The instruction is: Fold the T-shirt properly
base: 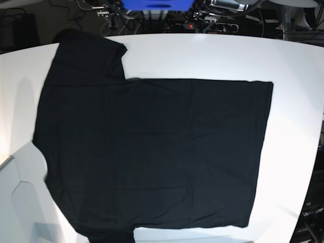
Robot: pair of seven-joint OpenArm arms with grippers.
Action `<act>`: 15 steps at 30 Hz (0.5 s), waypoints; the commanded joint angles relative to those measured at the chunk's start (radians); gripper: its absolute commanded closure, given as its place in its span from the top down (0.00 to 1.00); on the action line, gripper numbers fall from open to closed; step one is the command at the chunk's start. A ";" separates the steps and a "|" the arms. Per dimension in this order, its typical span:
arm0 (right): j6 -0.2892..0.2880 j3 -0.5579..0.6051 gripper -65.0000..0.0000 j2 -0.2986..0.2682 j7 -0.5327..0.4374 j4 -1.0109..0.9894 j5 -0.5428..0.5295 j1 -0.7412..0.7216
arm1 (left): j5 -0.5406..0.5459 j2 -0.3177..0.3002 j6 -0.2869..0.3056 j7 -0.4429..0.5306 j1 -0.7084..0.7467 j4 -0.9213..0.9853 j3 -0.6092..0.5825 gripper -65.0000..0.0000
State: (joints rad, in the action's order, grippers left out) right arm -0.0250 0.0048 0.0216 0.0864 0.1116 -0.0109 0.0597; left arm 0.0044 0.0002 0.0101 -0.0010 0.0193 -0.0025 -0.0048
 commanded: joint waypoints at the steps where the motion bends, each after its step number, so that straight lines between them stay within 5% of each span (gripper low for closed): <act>1: 0.015 0.002 0.00 0.001 0.013 0.000 0.007 0.009 | -0.002 0.001 -0.009 -0.006 0.005 -0.003 -0.002 0.00; 15: 0.017 0.001 0.00 0.001 0.008 0.000 0.007 0.015 | -0.004 -0.002 -0.009 -0.003 0.017 -0.003 -0.002 0.00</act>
State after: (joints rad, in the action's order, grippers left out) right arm -0.0246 0.0048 0.0216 0.0826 0.1123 -0.0109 0.0620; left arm 0.0040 -0.0002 0.0101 -0.0021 0.0326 -0.0051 -0.0048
